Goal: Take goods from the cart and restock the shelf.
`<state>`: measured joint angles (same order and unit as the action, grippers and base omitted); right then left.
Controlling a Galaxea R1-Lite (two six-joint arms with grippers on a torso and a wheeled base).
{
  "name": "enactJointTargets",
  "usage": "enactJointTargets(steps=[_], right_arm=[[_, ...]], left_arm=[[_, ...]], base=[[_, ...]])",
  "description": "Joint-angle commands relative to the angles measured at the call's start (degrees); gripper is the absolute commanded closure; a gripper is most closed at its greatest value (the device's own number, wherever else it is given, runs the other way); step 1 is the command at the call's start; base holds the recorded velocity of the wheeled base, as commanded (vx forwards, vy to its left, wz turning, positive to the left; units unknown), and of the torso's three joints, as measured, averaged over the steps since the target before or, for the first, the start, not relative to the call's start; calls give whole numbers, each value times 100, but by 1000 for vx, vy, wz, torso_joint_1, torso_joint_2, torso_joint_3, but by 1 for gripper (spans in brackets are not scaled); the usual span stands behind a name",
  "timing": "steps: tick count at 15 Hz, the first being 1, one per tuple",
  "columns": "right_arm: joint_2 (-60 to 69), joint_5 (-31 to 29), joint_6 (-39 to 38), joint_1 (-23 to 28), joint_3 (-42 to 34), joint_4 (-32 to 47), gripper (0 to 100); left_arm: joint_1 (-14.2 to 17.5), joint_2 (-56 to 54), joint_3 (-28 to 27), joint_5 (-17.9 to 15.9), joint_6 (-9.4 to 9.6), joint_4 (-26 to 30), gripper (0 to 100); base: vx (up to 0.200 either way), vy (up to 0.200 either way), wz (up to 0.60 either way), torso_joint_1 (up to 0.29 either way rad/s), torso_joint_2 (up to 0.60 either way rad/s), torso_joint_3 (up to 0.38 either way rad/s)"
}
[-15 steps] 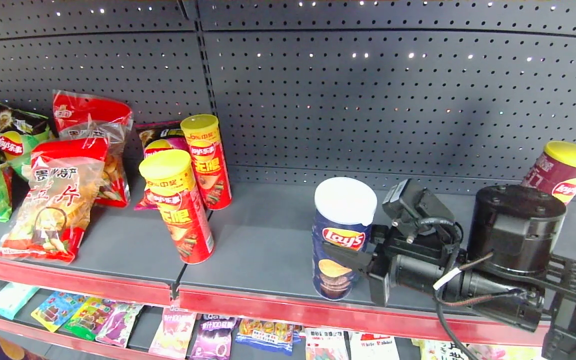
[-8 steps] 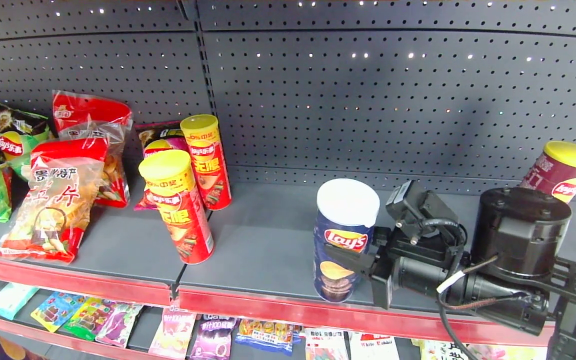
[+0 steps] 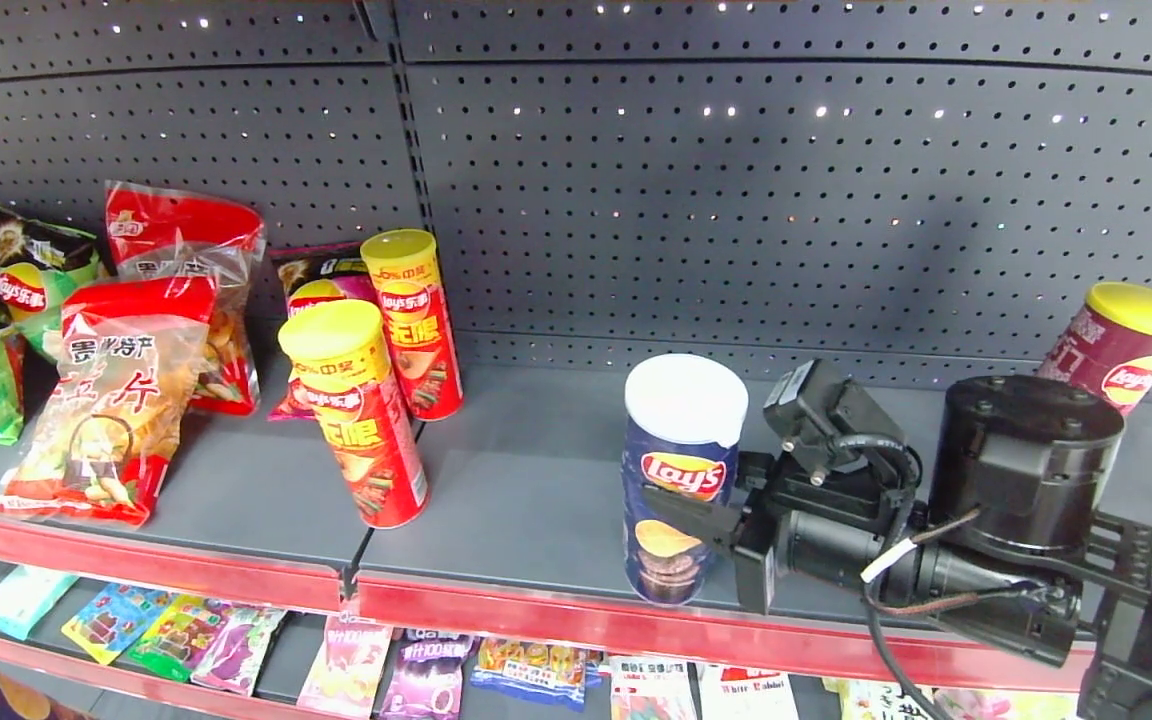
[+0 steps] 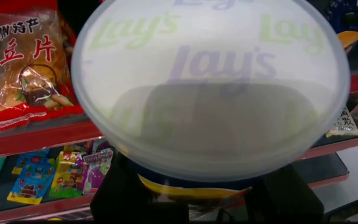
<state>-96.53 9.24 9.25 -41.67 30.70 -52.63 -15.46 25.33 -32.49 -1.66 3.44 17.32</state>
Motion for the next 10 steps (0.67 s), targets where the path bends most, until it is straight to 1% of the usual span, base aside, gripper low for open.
enactJointTargets(steps=[1, 2, 3, 10], right_arm=[[-51, -1, 6, 1, -11, 24, 100], [-51, -1, 6, 1, -11, 24, 100], [-51, -1, 6, 1, -11, 24, 0], [20, -10, -55, 27, -46, 16, 0]], left_arm=[[-1, -11, 6, -1, -1, -1, 100], [8, -11, 6, 8, -1, -1, 100], [8, -11, 6, 8, -1, -1, 100], [8, -11, -3, -1, -1, -1, 100]], base=[[0, 0, 0, 0, 0, 0], [0, 0, 0, 0, 0, 0], [0, 0, 0, 0, 0, 0], [0, 0, 0, 0, 0, 0]])
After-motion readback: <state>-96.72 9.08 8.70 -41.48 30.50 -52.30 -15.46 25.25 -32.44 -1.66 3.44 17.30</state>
